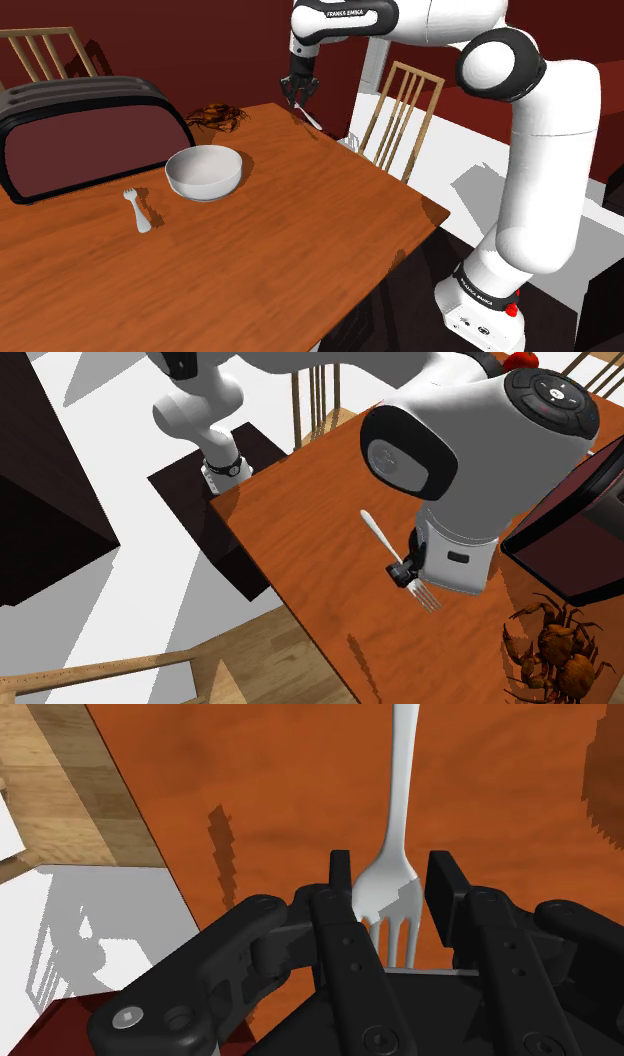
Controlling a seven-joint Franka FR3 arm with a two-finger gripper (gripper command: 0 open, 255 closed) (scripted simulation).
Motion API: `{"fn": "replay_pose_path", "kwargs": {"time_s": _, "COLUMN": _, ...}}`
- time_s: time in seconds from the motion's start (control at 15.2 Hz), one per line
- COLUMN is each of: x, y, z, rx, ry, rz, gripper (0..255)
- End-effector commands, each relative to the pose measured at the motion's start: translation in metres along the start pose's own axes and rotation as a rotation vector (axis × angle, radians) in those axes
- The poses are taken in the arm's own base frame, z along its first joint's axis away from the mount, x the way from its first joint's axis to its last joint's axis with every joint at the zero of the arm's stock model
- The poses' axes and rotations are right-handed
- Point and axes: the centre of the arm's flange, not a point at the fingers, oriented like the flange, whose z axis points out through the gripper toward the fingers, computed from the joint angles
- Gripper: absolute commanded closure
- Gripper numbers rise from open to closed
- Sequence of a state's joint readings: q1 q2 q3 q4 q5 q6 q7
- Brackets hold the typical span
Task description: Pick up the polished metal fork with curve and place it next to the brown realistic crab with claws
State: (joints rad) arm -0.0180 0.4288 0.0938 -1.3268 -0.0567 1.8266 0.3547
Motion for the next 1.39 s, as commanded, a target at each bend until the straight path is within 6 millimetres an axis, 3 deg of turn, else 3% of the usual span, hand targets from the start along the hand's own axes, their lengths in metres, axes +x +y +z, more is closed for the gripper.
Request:
{"fn": "replay_pose_path", "kwargs": {"time_s": 0.0, "x": 0.027, "y": -0.009, "z": 0.003, "rx": 0.000, "ry": 0.000, "rz": 0.000, "gripper": 255}}
{"fn": "replay_pose_path", "kwargs": {"time_s": 0.13, "x": 0.057, "y": -0.019, "z": 0.005, "rx": 0.000, "ry": 0.000, "rz": 0.000, "gripper": 255}}
{"fn": "replay_pose_path", "kwargs": {"time_s": 1.32, "x": 0.050, "y": -0.018, "z": 0.100, "rx": 0.000, "ry": 0.000, "rz": 0.000, "gripper": 255}}
